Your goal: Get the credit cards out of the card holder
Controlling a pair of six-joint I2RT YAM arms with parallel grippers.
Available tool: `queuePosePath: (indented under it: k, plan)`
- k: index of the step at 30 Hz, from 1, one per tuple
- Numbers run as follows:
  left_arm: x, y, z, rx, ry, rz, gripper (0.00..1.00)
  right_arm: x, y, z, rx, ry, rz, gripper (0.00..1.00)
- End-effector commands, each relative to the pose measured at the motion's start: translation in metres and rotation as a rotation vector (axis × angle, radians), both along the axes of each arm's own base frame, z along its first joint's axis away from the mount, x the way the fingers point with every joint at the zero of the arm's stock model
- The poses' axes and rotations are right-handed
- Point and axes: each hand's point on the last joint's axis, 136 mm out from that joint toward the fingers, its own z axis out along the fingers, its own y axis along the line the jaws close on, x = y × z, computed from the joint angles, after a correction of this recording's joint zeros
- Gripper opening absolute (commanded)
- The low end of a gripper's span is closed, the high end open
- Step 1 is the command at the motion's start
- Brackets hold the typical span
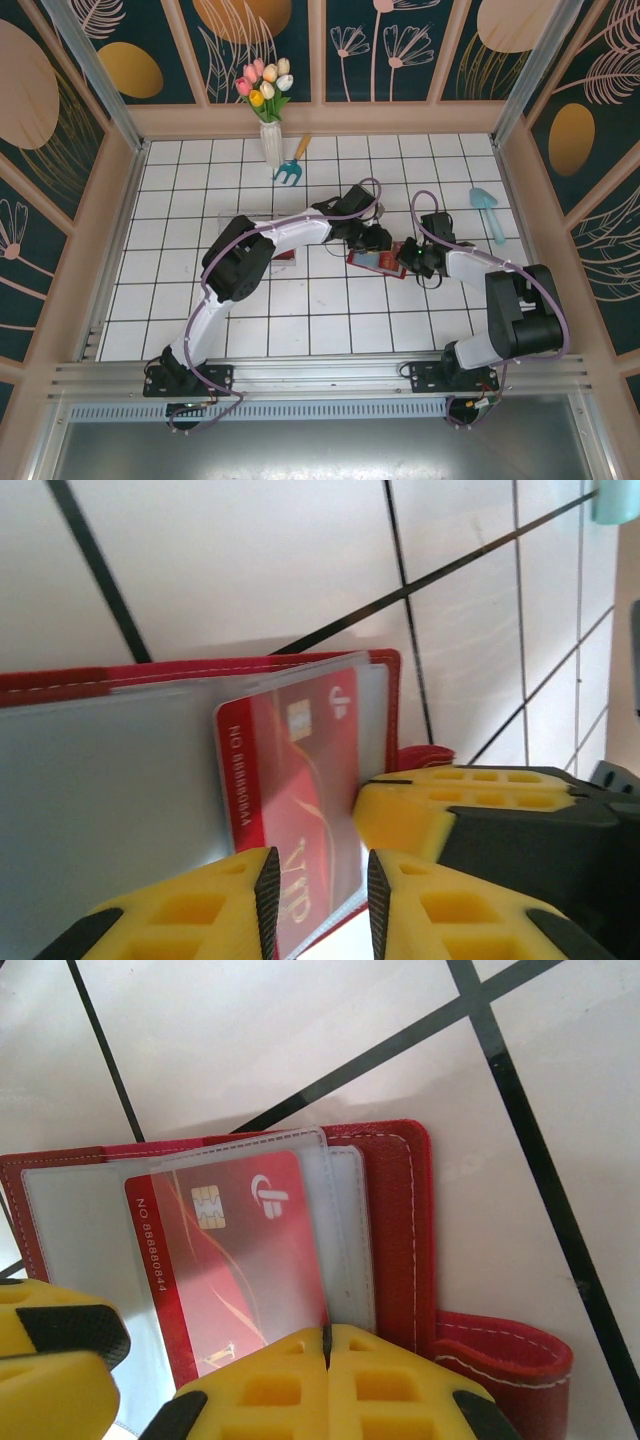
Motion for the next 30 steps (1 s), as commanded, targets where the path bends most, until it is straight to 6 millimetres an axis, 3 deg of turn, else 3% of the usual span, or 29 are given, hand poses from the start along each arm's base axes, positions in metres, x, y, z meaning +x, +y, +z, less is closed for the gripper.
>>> queuePosePath:
  k: [1,11,23,30]
  plan:
    - [-0.003,0.012,-0.016,0.085,0.006,0.013,0.32,-0.013,-0.003,-0.011,-0.009,0.042,0.005,0.00]
    - [-0.010,0.008,-0.032,0.074,0.051,-0.014,0.32,-0.013,-0.001,-0.011,0.001,0.043,0.008,0.00]
    - [-0.015,-0.001,-0.026,0.017,0.062,-0.048,0.27,-0.014,0.001,-0.012,0.009,0.045,0.011,0.00]
    - [-0.015,0.001,-0.025,0.020,0.062,-0.043,0.11,-0.015,0.000,-0.012,0.008,0.047,0.009,0.00]
